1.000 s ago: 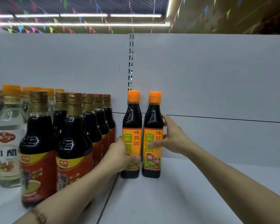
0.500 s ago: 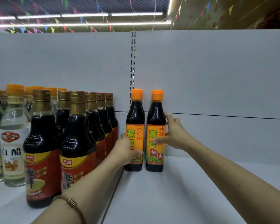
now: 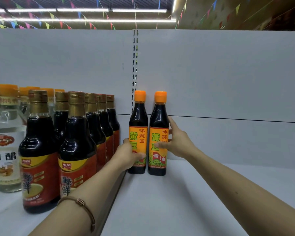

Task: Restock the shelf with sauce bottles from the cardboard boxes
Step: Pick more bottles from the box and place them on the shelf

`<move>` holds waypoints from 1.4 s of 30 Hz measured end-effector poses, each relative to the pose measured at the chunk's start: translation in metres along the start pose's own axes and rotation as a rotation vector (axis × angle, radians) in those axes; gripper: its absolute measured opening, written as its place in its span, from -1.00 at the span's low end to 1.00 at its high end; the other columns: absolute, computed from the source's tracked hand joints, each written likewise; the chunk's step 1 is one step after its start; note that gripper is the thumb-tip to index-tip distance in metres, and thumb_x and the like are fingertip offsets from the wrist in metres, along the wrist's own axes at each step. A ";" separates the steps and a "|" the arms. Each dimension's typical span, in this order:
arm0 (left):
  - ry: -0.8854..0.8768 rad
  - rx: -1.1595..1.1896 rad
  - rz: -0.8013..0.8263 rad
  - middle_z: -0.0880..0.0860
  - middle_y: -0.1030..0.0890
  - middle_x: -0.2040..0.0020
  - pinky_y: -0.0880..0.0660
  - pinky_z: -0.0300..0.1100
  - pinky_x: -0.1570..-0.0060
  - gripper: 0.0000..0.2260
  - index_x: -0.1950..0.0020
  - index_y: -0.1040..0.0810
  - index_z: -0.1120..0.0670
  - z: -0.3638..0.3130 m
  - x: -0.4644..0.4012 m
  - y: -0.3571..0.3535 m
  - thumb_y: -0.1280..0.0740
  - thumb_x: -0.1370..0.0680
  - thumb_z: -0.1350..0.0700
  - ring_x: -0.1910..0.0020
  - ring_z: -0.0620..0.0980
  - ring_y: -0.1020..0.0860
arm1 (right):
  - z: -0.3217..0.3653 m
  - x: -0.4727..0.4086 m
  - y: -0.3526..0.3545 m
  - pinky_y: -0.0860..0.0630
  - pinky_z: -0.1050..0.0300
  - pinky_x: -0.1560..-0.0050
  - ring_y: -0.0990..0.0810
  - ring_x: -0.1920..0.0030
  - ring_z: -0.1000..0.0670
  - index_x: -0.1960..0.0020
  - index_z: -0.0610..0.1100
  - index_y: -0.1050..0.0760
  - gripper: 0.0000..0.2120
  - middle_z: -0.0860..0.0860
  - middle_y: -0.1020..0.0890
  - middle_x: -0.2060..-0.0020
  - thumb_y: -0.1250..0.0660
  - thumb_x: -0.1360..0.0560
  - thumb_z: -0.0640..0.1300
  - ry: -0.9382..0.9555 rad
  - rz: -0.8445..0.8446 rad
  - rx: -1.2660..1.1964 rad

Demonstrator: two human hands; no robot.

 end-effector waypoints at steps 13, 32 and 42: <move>-0.035 -0.160 -0.105 -0.02 -0.15 -0.39 -0.33 -0.10 -0.36 -0.55 -0.44 -0.27 0.07 -0.026 0.085 0.003 -0.30 -0.58 0.07 -0.29 -0.03 -0.33 | 0.027 0.074 0.034 -0.43 0.18 -0.10 -0.44 -0.20 0.07 -0.47 -0.13 -0.26 -0.36 -0.01 -0.46 -0.35 -0.39 -0.51 0.08 0.020 0.016 0.037; 0.243 -0.220 -0.458 -0.14 -0.54 -0.16 -0.36 -0.31 -0.09 -0.79 -0.18 -0.49 -0.08 0.024 0.383 0.094 -0.33 -0.56 0.10 -0.18 -0.21 -0.45 | 0.149 0.257 -0.074 -0.48 0.32 0.06 -0.54 0.02 0.24 -0.17 0.04 -0.53 -0.68 0.23 -0.57 0.01 -0.30 -0.52 0.20 0.514 0.708 -0.068; 0.348 -0.273 -0.574 -0.15 -0.51 -0.20 -0.41 -0.14 -0.23 -0.83 -0.12 -0.47 -0.20 0.094 0.510 0.231 -0.33 -0.56 0.01 -0.25 -0.14 -0.45 | 0.290 0.345 -0.212 -0.54 0.25 0.03 -0.57 0.02 0.21 -0.25 0.00 -0.48 -0.48 0.16 -0.59 -0.05 -0.23 -0.48 0.34 0.754 0.863 -0.066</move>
Point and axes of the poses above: each hand's wrist, its own x-axis away from the middle knuckle, its own y-axis out of the back of the hand, z = x × y, the point moved 7 cm from there along -x, towards the middle knuckle
